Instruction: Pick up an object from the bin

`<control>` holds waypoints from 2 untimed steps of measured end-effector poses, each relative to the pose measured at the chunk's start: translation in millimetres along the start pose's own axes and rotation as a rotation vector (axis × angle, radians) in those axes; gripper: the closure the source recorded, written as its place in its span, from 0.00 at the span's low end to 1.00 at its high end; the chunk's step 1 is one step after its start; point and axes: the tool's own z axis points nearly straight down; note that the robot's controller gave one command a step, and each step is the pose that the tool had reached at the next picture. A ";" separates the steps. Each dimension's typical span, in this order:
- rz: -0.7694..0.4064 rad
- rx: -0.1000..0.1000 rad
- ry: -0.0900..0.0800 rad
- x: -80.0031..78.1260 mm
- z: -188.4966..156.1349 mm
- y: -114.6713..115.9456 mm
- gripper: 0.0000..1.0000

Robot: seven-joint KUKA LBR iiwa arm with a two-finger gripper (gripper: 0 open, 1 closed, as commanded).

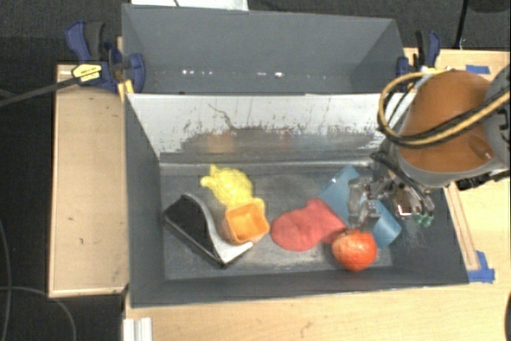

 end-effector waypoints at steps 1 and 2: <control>0.000 0.000 0.000 0.0 0.0 0.0 0.00; -0.176 0.000 -0.002 -21.2 -12.0 -24.2 0.00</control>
Offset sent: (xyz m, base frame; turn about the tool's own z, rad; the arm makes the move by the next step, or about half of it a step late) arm 0.0222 -0.0264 0.0125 -0.1954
